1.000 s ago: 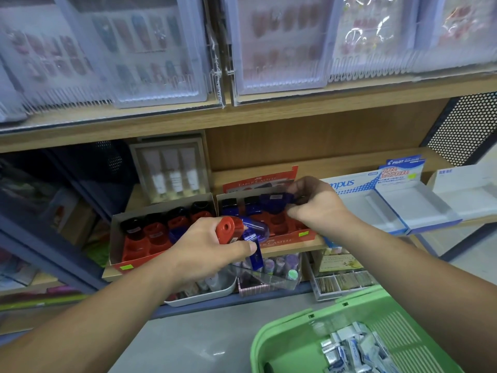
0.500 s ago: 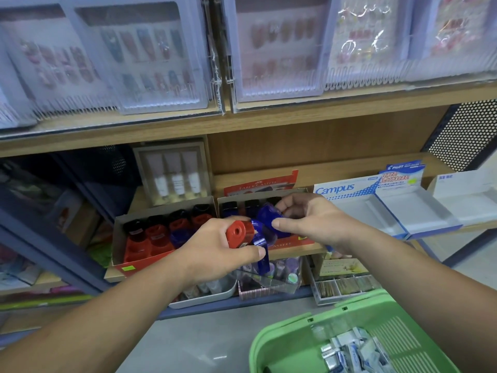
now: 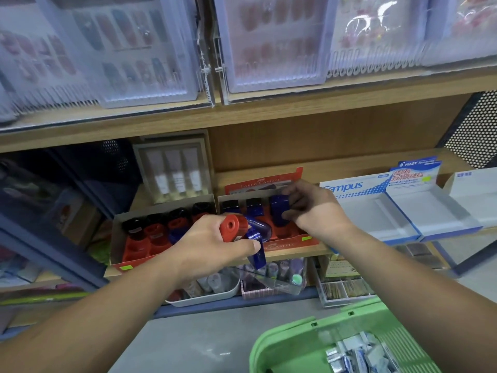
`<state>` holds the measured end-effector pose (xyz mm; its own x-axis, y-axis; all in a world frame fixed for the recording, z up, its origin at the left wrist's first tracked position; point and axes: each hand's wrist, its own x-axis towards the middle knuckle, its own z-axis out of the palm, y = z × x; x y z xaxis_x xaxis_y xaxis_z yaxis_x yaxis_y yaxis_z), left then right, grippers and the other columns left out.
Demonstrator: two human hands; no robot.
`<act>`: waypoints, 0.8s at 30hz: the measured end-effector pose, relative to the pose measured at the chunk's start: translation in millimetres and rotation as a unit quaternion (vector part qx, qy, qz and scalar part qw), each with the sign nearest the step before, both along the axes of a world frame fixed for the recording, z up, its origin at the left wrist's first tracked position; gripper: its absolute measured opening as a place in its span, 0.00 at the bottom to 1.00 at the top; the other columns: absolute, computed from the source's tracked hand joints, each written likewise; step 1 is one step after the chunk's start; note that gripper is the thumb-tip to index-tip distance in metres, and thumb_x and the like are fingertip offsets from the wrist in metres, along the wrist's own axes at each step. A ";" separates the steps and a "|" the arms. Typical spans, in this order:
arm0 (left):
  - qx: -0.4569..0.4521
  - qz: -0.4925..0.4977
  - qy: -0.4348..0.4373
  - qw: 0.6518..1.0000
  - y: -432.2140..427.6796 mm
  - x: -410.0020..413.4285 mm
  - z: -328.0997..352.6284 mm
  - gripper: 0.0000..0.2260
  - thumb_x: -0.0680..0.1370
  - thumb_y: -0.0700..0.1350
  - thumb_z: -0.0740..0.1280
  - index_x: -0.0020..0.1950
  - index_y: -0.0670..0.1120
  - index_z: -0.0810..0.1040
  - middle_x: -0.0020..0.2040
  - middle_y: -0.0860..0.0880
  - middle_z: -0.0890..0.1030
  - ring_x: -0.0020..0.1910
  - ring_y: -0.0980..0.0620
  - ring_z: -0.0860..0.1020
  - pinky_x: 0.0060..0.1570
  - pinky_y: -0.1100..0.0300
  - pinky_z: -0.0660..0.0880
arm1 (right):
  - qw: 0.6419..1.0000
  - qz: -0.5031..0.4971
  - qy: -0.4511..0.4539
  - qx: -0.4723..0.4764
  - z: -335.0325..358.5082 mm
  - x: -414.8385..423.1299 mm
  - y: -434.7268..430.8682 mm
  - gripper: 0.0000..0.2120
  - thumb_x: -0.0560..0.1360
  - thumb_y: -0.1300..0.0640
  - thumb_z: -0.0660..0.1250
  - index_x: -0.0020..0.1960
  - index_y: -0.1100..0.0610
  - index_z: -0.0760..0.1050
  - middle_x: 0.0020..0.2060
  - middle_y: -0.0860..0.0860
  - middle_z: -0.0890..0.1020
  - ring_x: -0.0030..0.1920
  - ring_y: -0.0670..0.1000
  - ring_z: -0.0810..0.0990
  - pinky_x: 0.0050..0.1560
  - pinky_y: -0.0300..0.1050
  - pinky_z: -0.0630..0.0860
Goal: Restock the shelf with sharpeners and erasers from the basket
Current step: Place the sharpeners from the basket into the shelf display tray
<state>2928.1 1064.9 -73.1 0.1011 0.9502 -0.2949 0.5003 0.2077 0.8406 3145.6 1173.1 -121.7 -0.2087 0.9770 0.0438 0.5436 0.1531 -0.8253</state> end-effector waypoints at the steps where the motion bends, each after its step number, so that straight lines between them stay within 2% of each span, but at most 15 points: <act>1: -0.002 0.003 0.001 1.000 0.3 0.4 0.2 0.09 0.75 0.53 0.76 0.53 0.55 0.85 0.49 0.52 0.87 0.51 0.52 0.85 0.59 0.47 0.81 | 1.000 0.004 -0.023 0.018 -0.5 0.0 0.7 0.21 0.67 0.67 0.79 0.42 0.42 0.76 0.43 0.45 0.82 0.44 0.49 0.83 0.52 0.49 0.82; 3: -0.007 0.009 0.001 1.000 0.4 0.9 1.3 0.08 0.75 0.53 0.76 0.53 0.55 0.85 0.48 0.54 0.87 0.51 0.55 0.85 0.60 0.49 0.81 | 0.995 0.030 -0.081 0.048 -1.1 0.0 1.6 0.20 0.67 0.66 0.78 0.42 0.43 0.76 0.49 0.44 0.79 0.48 0.52 0.81 0.53 0.46 0.80; 6: -0.003 0.006 0.001 1.000 1.1 2.3 1.8 0.08 0.74 0.53 0.77 0.52 0.58 0.85 0.48 0.54 0.87 0.51 0.55 0.85 0.60 0.48 0.80 | 0.972 0.057 -0.214 0.077 4.0 -0.5 -2.1 0.16 0.72 0.62 0.75 0.56 0.47 0.81 0.61 0.44 0.73 0.57 0.53 0.78 0.59 0.44 0.77; 8: 0.005 0.004 0.003 1.000 1.3 3.5 3.1 0.08 0.74 0.53 0.77 0.51 0.61 0.84 0.48 0.54 0.87 0.50 0.55 0.85 0.59 0.49 0.81 | 0.963 0.069 -0.237 0.111 13.2 -1.7 -5.6 0.16 0.75 0.56 0.73 0.61 0.46 0.81 0.61 0.44 0.74 0.57 0.49 0.77 0.59 0.43 0.76; 10: 0.015 -0.008 -0.003 1.000 1.4 5.3 5.8 0.07 0.75 0.51 0.77 0.52 0.57 0.85 0.48 0.54 0.87 0.50 0.56 0.85 0.59 0.50 0.81 | 0.982 0.093 -0.134 0.099 26.7 -5.8 -13.8 0.11 0.76 0.52 0.73 0.59 0.46 0.83 0.53 0.42 0.79 0.49 0.41 0.77 0.51 0.35 0.74; 12: 0.029 -0.021 -0.005 0.999 1.8 8.6 9.6 0.08 0.76 0.49 0.76 0.54 0.53 0.85 0.48 0.54 0.87 0.50 0.57 0.85 0.59 0.51 0.81 | 0.991 0.129 -0.006 -0.034 37.7 -9.7 -21.5 0.07 0.77 0.51 0.73 0.55 0.48 0.85 0.47 0.42 0.85 0.45 0.38 0.81 0.45 0.32 0.74; 14: 0.041 -0.027 -0.005 0.999 2.0 11.8 12.7 0.08 0.76 0.48 0.76 0.55 0.52 0.85 0.48 0.54 0.87 0.50 0.56 0.85 0.58 0.52 0.81 | 0.978 0.169 0.034 -0.120 42.1 -9.5 -26.3 0.07 0.78 0.52 0.72 0.55 0.49 0.84 0.46 0.45 0.87 0.47 0.43 0.85 0.44 0.35 0.77; 17: 0.045 -0.030 -0.016 0.998 2.8 17.3 13.5 0.08 0.76 0.50 0.76 0.55 0.53 0.85 0.51 0.48 0.87 0.53 0.48 0.84 0.58 0.45 0.81 | 0.970 0.170 0.076 -0.156 38.7 0.6 -24.8 0.10 0.79 0.57 0.72 0.59 0.50 0.82 0.47 0.52 0.88 0.44 0.51 0.86 0.40 0.43 0.80; 20: 0.049 -0.015 -0.023 0.998 3.5 22.8 12.6 0.07 0.77 0.50 0.75 0.54 0.56 0.85 0.51 0.50 0.87 0.52 0.50 0.84 0.57 0.45 0.81 | 0.966 0.164 0.107 -0.170 33.7 14.9 -20.9 0.18 0.80 0.61 0.69 0.68 0.50 0.77 0.49 0.54 0.87 0.44 0.59 0.86 0.43 0.51 0.84; 22: 0.047 0.003 -0.018 0.999 5.6 24.6 10.9 0.07 0.76 0.50 0.76 0.53 0.54 0.85 0.50 0.49 0.87 0.52 0.49 0.84 0.59 0.44 0.81 | 0.962 0.142 0.150 -0.176 31.7 24.6 -17.7 0.19 0.82 0.64 0.65 0.70 0.49 0.76 0.50 0.53 0.86 0.45 0.59 0.87 0.48 0.55 0.85; 24: 0.040 0.030 0.001 0.999 9.0 24.8 8.8 0.11 0.74 0.54 0.76 0.52 0.50 0.85 0.49 0.46 0.86 0.52 0.46 0.84 0.59 0.44 0.80 | 0.962 0.102 0.187 -0.172 32.4 33.9 -12.5 0.18 0.82 0.66 0.64 0.66 0.49 0.78 0.54 0.54 0.85 0.48 0.58 0.87 0.50 0.56 0.85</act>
<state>2952.9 1073.9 -64.3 0.0432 0.9748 -0.2187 0.4901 0.1700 0.8549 3179.6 1160.6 -89.3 -0.4305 0.8874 -0.1651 0.1869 -0.0913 -0.9781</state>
